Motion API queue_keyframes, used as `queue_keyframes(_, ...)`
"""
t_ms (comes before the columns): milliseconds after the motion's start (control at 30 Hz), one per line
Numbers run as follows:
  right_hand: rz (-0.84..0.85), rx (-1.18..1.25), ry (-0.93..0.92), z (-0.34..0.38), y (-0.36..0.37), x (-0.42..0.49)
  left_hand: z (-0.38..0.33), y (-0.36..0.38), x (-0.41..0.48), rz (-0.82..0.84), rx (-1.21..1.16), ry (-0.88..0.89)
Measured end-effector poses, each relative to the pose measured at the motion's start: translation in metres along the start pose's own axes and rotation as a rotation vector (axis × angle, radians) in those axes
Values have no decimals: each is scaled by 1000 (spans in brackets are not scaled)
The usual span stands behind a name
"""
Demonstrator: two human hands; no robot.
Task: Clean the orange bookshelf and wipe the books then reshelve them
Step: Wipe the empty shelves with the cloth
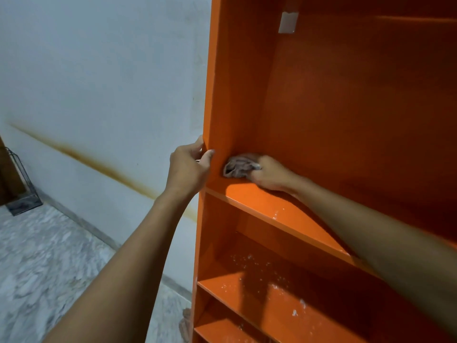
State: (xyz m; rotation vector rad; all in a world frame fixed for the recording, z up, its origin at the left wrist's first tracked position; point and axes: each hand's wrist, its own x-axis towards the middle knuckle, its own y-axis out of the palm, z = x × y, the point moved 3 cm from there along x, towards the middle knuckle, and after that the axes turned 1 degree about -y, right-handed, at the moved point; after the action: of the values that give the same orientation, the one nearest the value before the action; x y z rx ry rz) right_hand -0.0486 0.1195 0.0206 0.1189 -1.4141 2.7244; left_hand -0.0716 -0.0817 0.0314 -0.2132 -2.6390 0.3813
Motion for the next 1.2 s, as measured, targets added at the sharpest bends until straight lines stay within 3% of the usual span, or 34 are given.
queue_keyframes(133, 170, -1, -344, 60, 35, -50, 2, -5, 1, 22, -40, 9)
queue_keyframes(267, 240, 29, -466, 89, 45, -94, -1, -6, 1, 41, -60, -21)
queue_keyframes(467, -124, 257, -227, 57, -52, -103, -6, 0, -6, 10, -17, -50)
queue_keyframes(600, -458, 122, 96, -15, -112, -83, -8, 4, -8, -26, -11, -62)
queue_keyframes(667, -536, -5, 253, -49, -121, -73, -8, 4, -8, -41, -1, -66)
queue_keyframes(733, -476, -153, 327, -77, -113, -64, -8, 5, -8, -43, 1, -68)
queue_keyframes(800, -260, -221, 341, -96, -88, -58, -7, 5, -8, -38, -2, -67)
queue_keyframes(933, -105, -94, 339, -107, -61, -45, -7, 4, -7, -40, 0, -64)
queue_keyframes(1033, 11, -57, 200, -77, -48, -50, -6, 4, -7, -43, 5, -60)
queue_keyframes(1200, -35, 28, -119, -6, -12, -97, -6, 4, -8, -52, -23, -71)
